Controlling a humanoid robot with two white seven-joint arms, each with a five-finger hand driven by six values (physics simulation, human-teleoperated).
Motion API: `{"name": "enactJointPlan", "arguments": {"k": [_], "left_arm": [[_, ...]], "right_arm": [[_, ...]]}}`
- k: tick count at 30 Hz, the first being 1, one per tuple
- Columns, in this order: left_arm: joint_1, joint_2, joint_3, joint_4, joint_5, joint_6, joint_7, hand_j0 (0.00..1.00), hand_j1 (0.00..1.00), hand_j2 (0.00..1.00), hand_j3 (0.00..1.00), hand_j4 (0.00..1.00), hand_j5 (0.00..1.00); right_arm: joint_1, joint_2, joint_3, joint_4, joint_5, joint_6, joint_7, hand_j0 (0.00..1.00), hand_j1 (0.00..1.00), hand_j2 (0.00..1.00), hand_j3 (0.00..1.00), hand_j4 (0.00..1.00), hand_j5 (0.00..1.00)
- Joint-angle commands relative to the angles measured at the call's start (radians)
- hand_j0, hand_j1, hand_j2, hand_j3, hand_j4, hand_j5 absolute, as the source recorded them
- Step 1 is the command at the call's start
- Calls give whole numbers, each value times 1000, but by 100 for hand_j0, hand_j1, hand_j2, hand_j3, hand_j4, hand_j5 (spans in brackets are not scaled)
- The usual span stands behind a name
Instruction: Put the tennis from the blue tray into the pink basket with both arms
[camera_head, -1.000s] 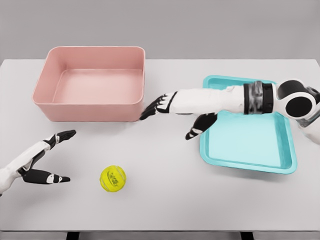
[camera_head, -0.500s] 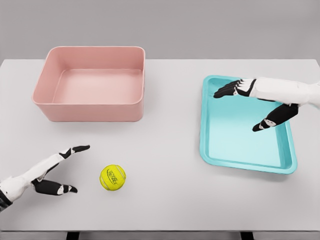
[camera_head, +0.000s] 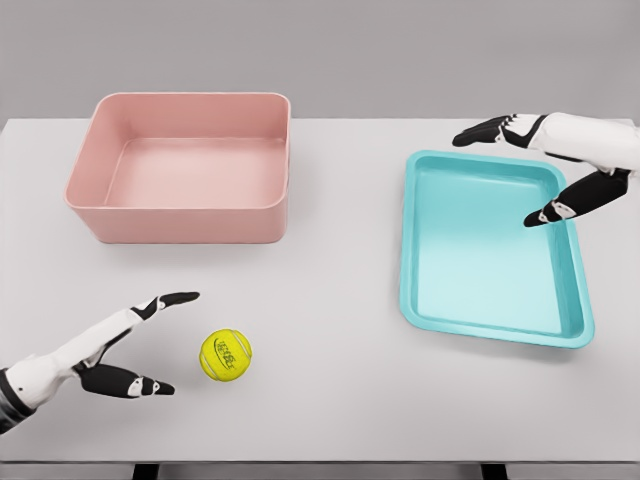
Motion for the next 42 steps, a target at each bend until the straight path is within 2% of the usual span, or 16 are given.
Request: {"name": "enactJointPlan", "arguments": {"k": [1,4,9,21,28,42], "left_arm": [[0,7,-4,-9,17,0,1,99,99,99,99,99,99],[-3,31,-50,-10,17,0,13,98,98,98,98,98,98],[-3,33,-81,-24,11,0,12,99,99,99,99,99,99],[-20,25,-81,-33,6,0,12,98,98,98,98,98,98],[-41,-2,-81,-39,6,0,12,97,97,97,97,97,97],[-49,-59,-95,-41,-11,0,10,96,96,96,96,96,96]], "right_arm": [[0,2,0,-1,-7,21,0,100,100,100,100,100,100],[0,2,0,-3,-6,21,0,100,100,100,100,100,100],[-2,1,-1,-3,-6,21,0,100,100,100,100,100,100],[-5,1,-3,-4,-6,23,0,100,100,100,100,100,100],[-5,1,-3,-39,-6,49,0,100,100,100,100,100,100],[-5,1,-3,-41,-6,50,0,100,100,100,100,100,100]]}}
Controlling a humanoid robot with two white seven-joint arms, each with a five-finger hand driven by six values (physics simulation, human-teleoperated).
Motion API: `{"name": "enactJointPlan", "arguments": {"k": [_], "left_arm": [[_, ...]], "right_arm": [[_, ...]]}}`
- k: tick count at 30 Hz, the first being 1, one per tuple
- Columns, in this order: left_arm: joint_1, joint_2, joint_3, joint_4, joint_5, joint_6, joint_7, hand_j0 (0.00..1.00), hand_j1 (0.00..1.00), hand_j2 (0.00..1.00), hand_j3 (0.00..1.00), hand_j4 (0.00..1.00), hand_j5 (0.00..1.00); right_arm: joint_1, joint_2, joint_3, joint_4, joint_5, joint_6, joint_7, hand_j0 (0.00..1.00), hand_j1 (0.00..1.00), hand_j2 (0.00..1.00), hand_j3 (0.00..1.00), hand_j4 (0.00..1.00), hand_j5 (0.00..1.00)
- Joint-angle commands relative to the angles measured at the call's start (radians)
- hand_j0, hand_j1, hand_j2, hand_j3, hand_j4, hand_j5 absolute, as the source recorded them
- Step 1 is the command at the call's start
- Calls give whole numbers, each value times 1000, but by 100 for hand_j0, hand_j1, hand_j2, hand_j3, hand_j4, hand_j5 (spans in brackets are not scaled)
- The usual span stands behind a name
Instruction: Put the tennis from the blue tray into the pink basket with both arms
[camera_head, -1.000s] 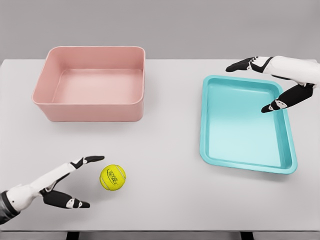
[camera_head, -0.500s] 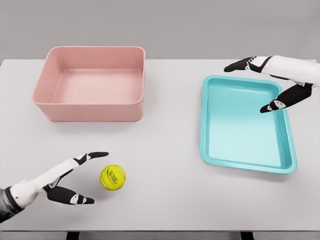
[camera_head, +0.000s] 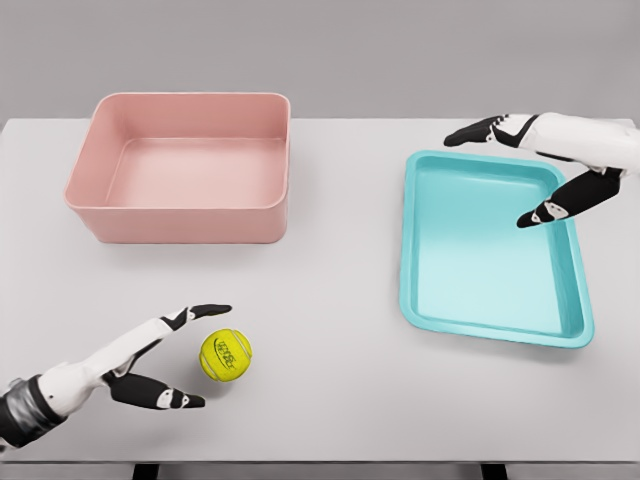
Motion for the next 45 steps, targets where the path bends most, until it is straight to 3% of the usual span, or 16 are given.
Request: {"name": "enactJointPlan", "arguments": {"k": [1,13,45], "left_arm": [[0,-12,0,-1,-4,0,0,96,96,96,96,96,96],[-37,-60,-54,1,-29,0,0,95,95,95,95,95,95],[-55,-58,-43,10,-14,0,3,95,95,95,95,95,95]], "right_arm": [[0,-1,-1,-1,-6,3,0,100,100,100,100,100,100],[0,-1,-1,-8,-6,4,0,100,100,100,100,100,100],[3,-1,-1,-18,-6,4,0,100,100,100,100,100,100]]}}
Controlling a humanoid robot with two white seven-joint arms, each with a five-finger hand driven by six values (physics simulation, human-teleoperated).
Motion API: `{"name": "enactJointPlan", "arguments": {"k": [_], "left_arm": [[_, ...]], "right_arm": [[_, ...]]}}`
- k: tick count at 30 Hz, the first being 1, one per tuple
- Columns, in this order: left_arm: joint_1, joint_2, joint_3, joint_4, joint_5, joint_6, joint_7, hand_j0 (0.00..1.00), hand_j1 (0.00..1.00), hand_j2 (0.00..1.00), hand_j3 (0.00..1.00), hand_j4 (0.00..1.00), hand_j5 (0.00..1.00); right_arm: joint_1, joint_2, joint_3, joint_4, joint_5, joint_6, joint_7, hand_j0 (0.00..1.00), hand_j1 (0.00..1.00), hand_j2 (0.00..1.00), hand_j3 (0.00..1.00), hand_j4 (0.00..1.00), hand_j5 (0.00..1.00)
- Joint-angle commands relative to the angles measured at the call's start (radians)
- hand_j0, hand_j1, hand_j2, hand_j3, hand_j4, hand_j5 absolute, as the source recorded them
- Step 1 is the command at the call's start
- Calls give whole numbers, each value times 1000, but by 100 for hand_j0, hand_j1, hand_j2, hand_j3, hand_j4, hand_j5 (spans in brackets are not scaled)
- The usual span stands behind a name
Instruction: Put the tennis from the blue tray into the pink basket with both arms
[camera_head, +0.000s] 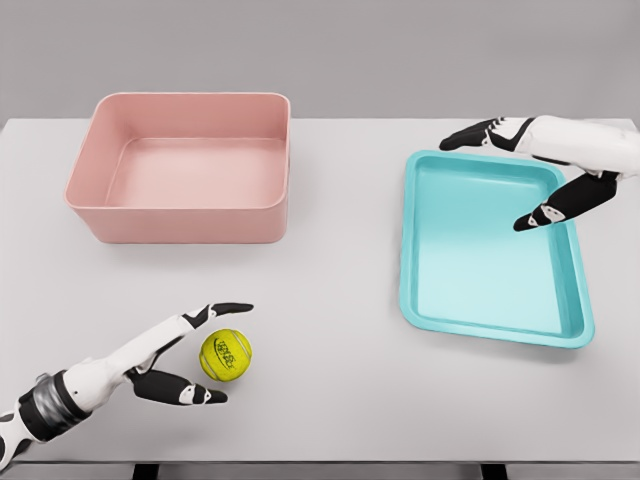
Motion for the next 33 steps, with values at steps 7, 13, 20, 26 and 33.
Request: {"name": "enactJointPlan", "arguments": {"k": [7,13,20,26,33], "left_arm": [[3,1,-1,0,24,0,-1,95,95,95,95,95,95],[5,3,-5,1,35,0,-1,95,95,95,95,95,95],[9,1,-7,4,38,0,-1,95,95,95,95,95,95],[9,3,-5,6,39,0,-1,96,96,96,96,96,96],[11,1,-5,10,44,0,-1,96,96,96,96,96,96]], "right_arm": [[2,-1,-1,-3,-6,3,0,100,100,100,100,100,100],[2,-1,-1,-7,-6,3,0,100,100,100,100,100,100],[5,-1,1,-7,-6,3,0,100,100,100,100,100,100],[2,-1,1,-6,-6,3,0,100,100,100,100,100,100],[0,-1,-1,-6,-6,3,0,100,100,100,100,100,100]]}}
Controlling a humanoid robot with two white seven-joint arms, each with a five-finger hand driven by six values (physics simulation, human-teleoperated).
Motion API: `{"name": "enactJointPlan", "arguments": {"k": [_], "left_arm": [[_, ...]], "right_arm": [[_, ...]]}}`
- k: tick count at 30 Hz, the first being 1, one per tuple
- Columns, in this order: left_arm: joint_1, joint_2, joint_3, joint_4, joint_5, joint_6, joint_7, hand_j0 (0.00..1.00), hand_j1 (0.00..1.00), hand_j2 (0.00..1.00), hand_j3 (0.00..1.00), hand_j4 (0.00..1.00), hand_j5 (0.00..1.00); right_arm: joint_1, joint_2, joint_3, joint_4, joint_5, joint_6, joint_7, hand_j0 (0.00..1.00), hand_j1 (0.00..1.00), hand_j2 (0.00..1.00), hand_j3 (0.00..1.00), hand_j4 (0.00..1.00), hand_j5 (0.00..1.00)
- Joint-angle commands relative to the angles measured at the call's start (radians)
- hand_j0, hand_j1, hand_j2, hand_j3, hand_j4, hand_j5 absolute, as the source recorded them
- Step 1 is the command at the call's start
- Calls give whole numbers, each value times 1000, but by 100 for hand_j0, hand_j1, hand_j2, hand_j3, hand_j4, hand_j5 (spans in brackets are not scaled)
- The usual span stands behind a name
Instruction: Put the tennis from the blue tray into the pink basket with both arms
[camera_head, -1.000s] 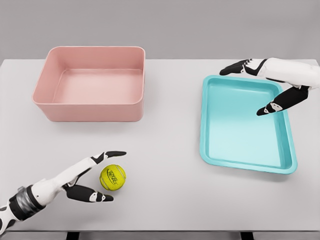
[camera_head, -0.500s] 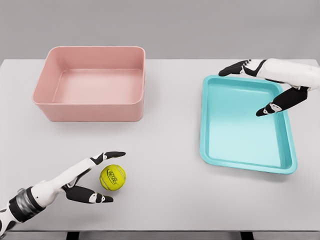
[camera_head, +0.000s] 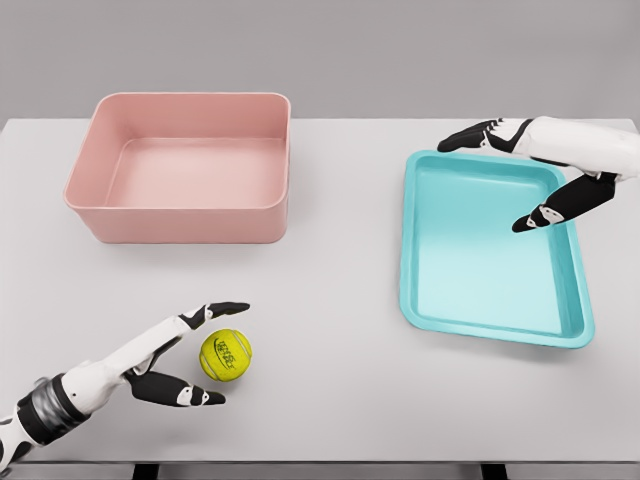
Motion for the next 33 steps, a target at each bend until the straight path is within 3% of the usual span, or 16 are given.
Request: {"name": "enactJointPlan", "arguments": {"k": [1,33], "left_arm": [[0,1,-1,3,7,0,0,96,96,96,96,96,96],[-6,-24,-23,21,33,70,0,96,96,96,96,96,96]], "right_arm": [[0,-1,0,0,-7,2,0,100,100,100,100,100,100],[3,0,6,-2,-7,2,0,100,100,100,100,100,100]]}}
